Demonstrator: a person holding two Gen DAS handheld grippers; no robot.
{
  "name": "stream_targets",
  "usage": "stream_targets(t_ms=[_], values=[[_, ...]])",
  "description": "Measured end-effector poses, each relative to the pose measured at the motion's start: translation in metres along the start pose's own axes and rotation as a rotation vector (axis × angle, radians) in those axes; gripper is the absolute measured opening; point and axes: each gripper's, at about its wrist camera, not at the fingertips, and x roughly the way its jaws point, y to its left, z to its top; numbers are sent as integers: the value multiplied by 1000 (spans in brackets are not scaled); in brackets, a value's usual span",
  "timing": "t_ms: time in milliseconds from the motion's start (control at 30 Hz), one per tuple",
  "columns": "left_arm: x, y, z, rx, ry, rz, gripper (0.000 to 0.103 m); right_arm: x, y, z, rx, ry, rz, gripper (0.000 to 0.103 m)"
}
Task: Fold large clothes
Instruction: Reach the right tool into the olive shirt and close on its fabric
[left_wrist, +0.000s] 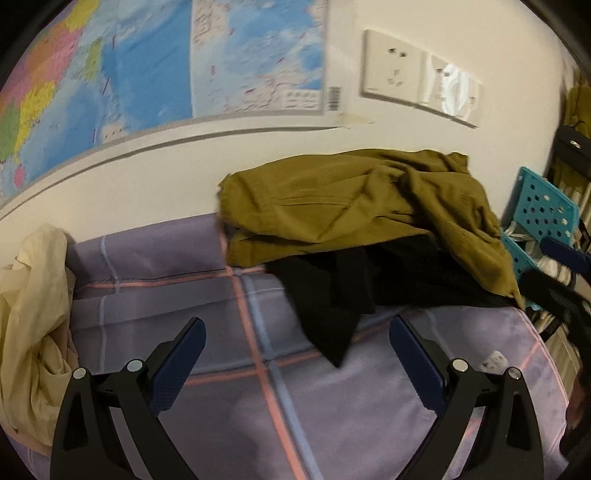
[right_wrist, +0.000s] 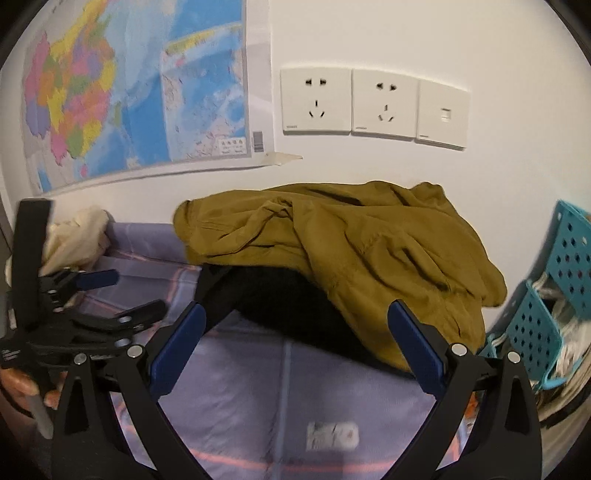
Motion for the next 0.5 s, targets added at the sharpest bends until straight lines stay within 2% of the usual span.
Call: stream_targets(t_ms=[300, 333, 400, 433, 467, 500], values=[[15, 25, 4, -35, 18, 34, 96, 96, 6, 34, -132, 105, -47, 88], [16, 27, 4, -34, 20, 39, 96, 107, 5, 38, -129, 118, -46, 85], [18, 30, 4, -36, 21, 44, 96, 121, 5, 43, -125, 127, -39, 75], [19, 31, 4, -37, 24, 47, 96, 127, 5, 45, -131, 132, -45, 62], [20, 33, 4, -39, 26, 50, 96, 129, 7, 47, -149, 126, -46, 43], [21, 37, 4, -46, 25, 54, 96, 128, 8, 48, -172, 119, -55, 35]])
